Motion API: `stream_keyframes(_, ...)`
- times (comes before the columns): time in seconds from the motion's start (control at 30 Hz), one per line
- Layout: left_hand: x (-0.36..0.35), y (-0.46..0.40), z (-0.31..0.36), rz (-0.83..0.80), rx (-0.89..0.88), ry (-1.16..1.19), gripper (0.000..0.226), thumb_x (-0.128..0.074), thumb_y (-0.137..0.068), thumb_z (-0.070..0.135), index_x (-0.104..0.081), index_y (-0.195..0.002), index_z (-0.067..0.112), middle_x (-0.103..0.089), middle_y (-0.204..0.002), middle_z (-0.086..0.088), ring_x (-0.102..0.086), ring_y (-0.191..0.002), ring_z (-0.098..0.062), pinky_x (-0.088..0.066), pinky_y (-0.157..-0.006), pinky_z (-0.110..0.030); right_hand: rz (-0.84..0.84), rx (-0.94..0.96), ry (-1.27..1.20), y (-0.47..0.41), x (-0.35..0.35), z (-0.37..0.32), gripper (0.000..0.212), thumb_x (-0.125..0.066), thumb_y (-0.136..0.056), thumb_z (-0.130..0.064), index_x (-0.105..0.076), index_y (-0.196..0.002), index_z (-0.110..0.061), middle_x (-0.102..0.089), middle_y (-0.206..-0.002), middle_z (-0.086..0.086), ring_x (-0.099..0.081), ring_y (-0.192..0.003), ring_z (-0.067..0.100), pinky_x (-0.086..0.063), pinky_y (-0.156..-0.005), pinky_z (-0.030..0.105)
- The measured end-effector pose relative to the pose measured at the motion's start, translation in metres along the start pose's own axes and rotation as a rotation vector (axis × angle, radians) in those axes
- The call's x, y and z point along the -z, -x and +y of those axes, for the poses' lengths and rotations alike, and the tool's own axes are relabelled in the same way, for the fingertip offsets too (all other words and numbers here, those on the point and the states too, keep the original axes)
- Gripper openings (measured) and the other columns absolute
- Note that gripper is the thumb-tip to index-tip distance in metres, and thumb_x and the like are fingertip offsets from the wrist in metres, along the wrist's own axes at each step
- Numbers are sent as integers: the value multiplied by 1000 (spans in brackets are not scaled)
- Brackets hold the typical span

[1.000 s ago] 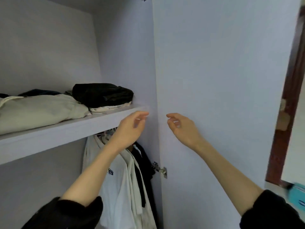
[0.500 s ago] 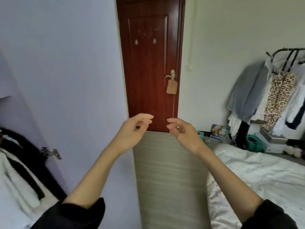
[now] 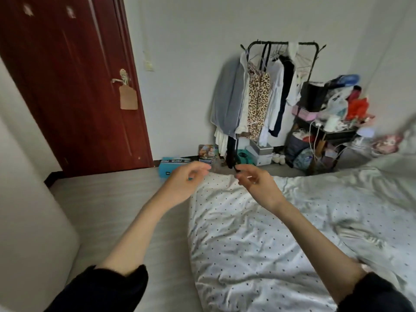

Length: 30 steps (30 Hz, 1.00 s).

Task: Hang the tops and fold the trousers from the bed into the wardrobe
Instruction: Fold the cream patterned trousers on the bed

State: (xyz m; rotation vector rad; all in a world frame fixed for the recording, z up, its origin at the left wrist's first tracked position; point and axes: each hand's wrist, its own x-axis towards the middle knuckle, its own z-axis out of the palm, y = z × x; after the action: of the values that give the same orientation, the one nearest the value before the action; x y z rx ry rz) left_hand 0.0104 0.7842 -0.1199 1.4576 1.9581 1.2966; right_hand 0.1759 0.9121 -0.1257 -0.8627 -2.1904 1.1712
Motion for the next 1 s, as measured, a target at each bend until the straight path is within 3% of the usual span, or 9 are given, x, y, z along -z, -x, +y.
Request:
stream_keyframes(0.13,-53,-56,-14,-124,-5,19,22,-49,-96,13,-61,-110,25,-62,-102,14,-57,-97,2,-43,-86,-15,79,-126,7,-10,28,55,26,-53,-95,-17,-58,-121,-18,-64,-102,5,-64,-93,23,-51,-82,35)
stream_keyframes(0.23,-104,-102,-37,-244,2,44,21,-49,-96,11,-61,-107,25,-62,-100,12,-56,-92,6,-45,-84,-17,124,-255,19,-16,48,104,25,-53,-95,-15,-58,-119,-19,-64,-104,5,-63,-89,17,-50,-76,26)
stream_keyframes(0.4,-197,-168,-70,-512,25,107,19,-48,-97,16,-60,-100,31,-61,-98,17,-59,-96,-5,-44,-81,-20,295,-466,53,-23,81,183,27,-51,-95,-13,-58,-120,-18,-65,-101,2,-63,-93,17,-48,-68,17)
stream_keyframes(0.5,-250,-196,-86,-653,51,103,17,-46,-98,20,-60,-102,28,-62,-101,15,-59,-103,-9,-46,-83,-20,334,-621,63,-15,93,224,28,-51,-94,-13,-58,-122,-16,-67,-103,7,-64,-91,22,-49,-72,27)
stream_keyframes(0.63,-327,-219,-107,-813,117,72,17,-44,-98,14,-58,-103,22,-61,-104,7,-58,-109,-16,-47,-88,-26,373,-820,81,5,109,281,31,-51,-94,-12,-56,-124,-16,-68,-102,5,-64,-94,16,-50,-80,27)
stream_keyframes(0.77,-400,-227,-125,-992,100,-38,25,-40,-99,14,-58,-115,22,-58,-122,4,-51,-121,-14,-39,-94,-20,417,-973,95,18,135,336,35,-52,-92,-10,-54,-126,-14,-68,-107,8,-64,-104,25,-48,-92,37)
stream_keyframes(0.87,-447,-233,-136,-1066,52,-147,34,-37,-100,15,-50,-130,18,-48,-137,2,-44,-128,-14,-33,-95,-17,452,-1025,148,15,158,377,37,-49,-92,-10,-53,-129,-13,-65,-116,9,-60,-110,25,-45,-92,32)
stream_keyframes(1.0,-508,-245,-162,-1153,-73,-324,44,-35,-100,16,-32,-144,16,-24,-153,-4,-21,-141,-18,-21,-111,-28,398,-1045,286,1,187,439,42,-46,-96,-17,-43,-137,-12,-53,-133,13,-47,-124,27,-36,-98,32)
